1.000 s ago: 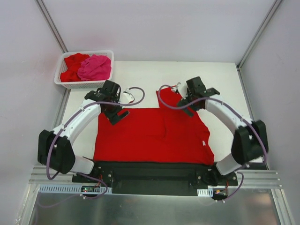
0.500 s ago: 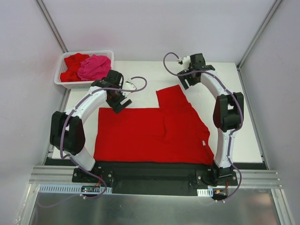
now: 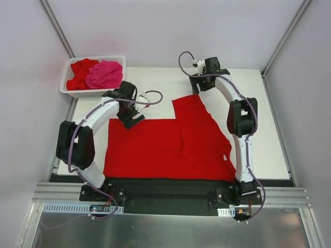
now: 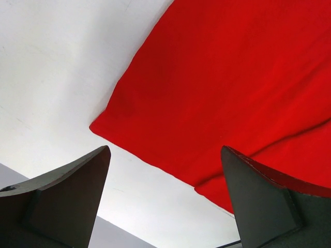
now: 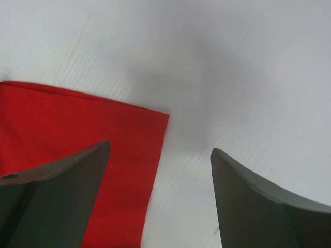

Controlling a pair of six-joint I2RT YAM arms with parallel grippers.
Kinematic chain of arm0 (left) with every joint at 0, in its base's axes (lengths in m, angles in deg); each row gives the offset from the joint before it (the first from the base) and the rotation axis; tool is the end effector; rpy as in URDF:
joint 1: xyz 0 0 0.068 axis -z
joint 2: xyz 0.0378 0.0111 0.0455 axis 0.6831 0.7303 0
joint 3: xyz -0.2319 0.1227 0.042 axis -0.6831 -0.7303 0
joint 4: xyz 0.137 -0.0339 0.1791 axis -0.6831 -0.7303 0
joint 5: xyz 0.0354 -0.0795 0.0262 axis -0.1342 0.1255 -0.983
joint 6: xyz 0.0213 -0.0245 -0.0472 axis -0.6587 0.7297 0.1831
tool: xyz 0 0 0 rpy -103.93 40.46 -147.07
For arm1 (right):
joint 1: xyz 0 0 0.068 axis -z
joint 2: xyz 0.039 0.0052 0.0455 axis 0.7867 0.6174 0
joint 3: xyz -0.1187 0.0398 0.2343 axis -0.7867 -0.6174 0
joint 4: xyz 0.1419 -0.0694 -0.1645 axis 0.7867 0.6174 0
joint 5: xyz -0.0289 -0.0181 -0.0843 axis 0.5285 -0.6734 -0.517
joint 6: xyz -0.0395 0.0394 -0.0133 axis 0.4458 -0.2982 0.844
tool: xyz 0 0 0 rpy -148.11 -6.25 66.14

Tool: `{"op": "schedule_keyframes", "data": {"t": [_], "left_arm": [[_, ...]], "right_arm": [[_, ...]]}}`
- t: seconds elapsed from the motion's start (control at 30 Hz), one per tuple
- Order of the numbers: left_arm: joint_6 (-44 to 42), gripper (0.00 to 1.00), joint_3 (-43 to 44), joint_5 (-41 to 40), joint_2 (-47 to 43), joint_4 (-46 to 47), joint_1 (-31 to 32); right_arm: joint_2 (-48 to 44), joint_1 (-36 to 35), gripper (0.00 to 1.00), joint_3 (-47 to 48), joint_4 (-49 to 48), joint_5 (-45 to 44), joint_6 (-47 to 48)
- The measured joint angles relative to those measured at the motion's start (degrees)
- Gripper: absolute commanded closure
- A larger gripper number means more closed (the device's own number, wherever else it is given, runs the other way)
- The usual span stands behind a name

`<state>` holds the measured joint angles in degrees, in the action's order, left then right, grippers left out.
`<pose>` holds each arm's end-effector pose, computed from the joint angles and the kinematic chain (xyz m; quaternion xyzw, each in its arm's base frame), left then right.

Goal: Fold and stack the t-shirts
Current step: Grap the side of the flattened tshirt furthest away from the robot with both arms

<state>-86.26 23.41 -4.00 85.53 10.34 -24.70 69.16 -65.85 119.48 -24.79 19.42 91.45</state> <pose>0.2952 -0.0986 0.2426 0.4635 0.8533 0.0353 0.2363 0.4819 0.1270 0.2170 -0.3651 0.8493 0.0314 0.3801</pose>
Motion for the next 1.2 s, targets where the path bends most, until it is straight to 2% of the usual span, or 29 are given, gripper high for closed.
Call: {"op": "schedule_keyframes", "data": {"t": [0.17,0.53,0.73,0.97,1.2], "left_arm": [[-0.09,0.11,0.33,-1.05,1.25,-0.02,0.02],[-0.13,0.10,1.11,-1.36,2.67,0.02,1.18],[-0.15,0.09,1.49,-1.36,3.26,0.02,1.18],[-0.26,0.09,1.49,-1.38,3.30,0.02,1.51],[-1.03,0.09,1.46,-1.40,3.30,0.00,1.88]], "right_arm": [[3.72,-0.55,0.16,7.04,4.50,-2.21,2.82],[4.26,-3.06,0.16,7.17,11.06,-5.53,18.95],[4.26,-3.10,0.15,3.93,11.15,-4.00,33.00],[4.26,-2.19,0.15,4.33,10.88,0.48,48.78],[4.35,-1.97,0.19,6.34,10.91,3.13,56.00]]}}
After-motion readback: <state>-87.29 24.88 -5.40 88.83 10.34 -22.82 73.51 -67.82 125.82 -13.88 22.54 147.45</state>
